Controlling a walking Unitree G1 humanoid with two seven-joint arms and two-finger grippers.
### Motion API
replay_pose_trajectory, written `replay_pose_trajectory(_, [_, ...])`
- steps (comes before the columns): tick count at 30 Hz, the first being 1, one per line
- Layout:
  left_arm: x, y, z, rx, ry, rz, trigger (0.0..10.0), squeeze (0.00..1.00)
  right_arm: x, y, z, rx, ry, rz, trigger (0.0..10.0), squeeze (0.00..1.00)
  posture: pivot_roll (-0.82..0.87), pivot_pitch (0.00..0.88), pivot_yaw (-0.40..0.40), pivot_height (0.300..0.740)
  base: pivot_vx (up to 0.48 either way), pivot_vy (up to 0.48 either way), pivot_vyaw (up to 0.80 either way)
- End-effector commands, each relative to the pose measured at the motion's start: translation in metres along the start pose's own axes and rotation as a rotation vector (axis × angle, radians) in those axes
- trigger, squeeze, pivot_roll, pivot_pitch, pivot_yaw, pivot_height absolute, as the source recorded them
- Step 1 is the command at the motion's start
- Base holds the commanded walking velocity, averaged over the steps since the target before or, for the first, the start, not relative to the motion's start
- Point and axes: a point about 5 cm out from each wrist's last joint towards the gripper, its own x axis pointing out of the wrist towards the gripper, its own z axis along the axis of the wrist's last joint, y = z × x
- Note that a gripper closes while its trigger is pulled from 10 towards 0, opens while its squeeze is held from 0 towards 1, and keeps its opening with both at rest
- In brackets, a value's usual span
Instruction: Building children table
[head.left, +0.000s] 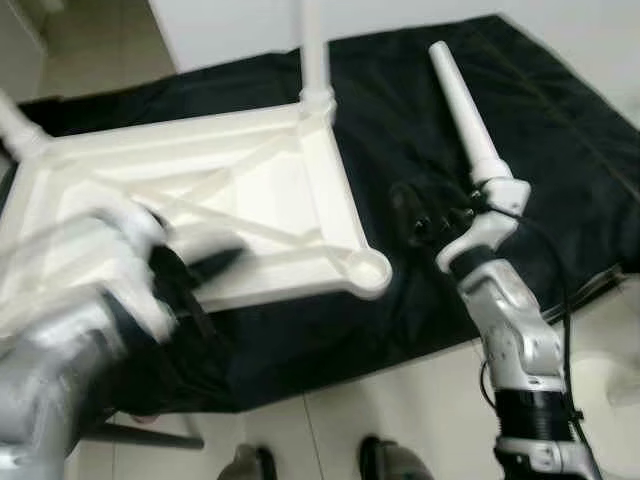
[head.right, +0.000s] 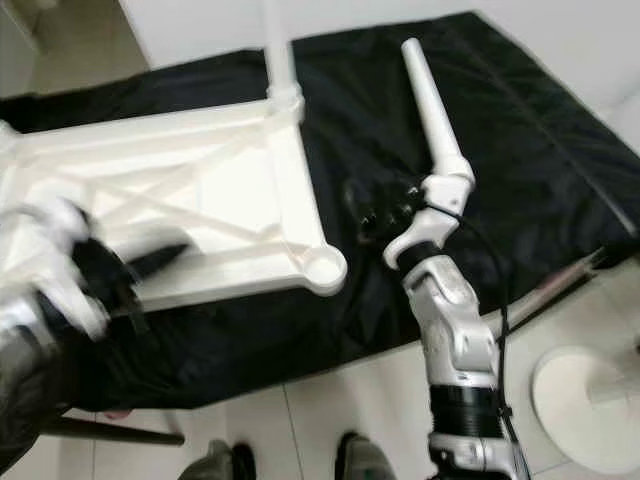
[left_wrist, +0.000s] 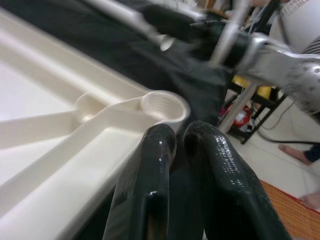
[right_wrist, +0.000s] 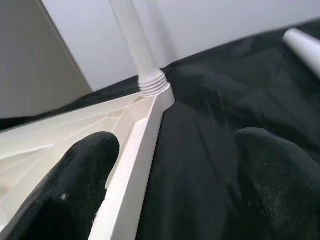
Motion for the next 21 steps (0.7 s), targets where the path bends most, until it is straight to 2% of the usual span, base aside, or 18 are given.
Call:
replay_pose_trajectory(1, [0.012, -0.008, -0.003, 0.013, -0.006, 0.007, 10.0, 0.00, 0.001, -0.009, -0.003, -0.065, 0.000, -0.065, 10.0, 0.00, -0.06, 0.111, 0.057, 0.740, 0.000, 0.000, 0.00])
replay_pose_trajectory(2, [0.018, -0.007, -0.006, -0.021, -0.016, 0.042, 10.0, 0.00, 0.002, -0.013, -0.003, -0.079, -0.001, -0.077, 10.0, 0.00, -0.06, 0.111, 0.057, 0.740, 0.000, 0.000, 0.00])
replay_pose_trajectory(4, [0.027, -0.005, -0.007, -0.028, -0.042, 0.112, 10.0, 0.00, 0.004, -0.020, -0.002, -0.061, -0.008, -0.103, 10.0, 0.00, -0.06, 0.110, 0.050, 0.740, 0.000, 0.000, 0.00])
replay_pose_trajectory(5, [0.027, -0.005, -0.007, -0.028, -0.042, 0.112, 10.0, 0.00, 0.004, -0.020, -0.002, -0.061, -0.008, -0.103, 10.0, 0.00, -0.06, 0.110, 0.050, 0.740, 0.000, 0.000, 0.00])
replay_pose_trajectory(7, [0.038, -0.003, -0.007, -0.001, -0.046, 0.207, 10.0, 0.00, 0.006, -0.027, -0.001, -0.086, -0.008, -0.144, 10.0, 0.00, -0.06, 0.116, 0.045, 0.740, 0.000, 0.000, 0.00])
replay_pose_trajectory(14, [0.054, 0.002, 0.000, -0.025, -0.082, 0.324, 10.0, 0.00, 0.013, -0.042, 0.002, -0.122, -0.015, -0.244, 10.0, 0.00, -0.06, 0.131, 0.040, 0.740, 0.000, 0.000, 0.00])
replay_pose_trajectory(18, [0.058, 0.005, 0.002, -0.025, -0.097, 0.359, 10.0, 0.00, 0.015, -0.045, 0.004, -0.138, -0.024, -0.265, 10.0, 0.00, -0.06, 0.137, 0.037, 0.740, 0.000, 0.000, 0.00])
replay_pose_trajectory(21, [0.063, 0.023, 0.008, -0.037, -0.130, 0.478, 10.0, 0.00, 0.021, -0.055, 0.007, -0.178, -0.034, -0.301, 10.0, 0.00, -0.05, 0.156, 0.029, 0.740, 0.000, 0.000, 0.00])
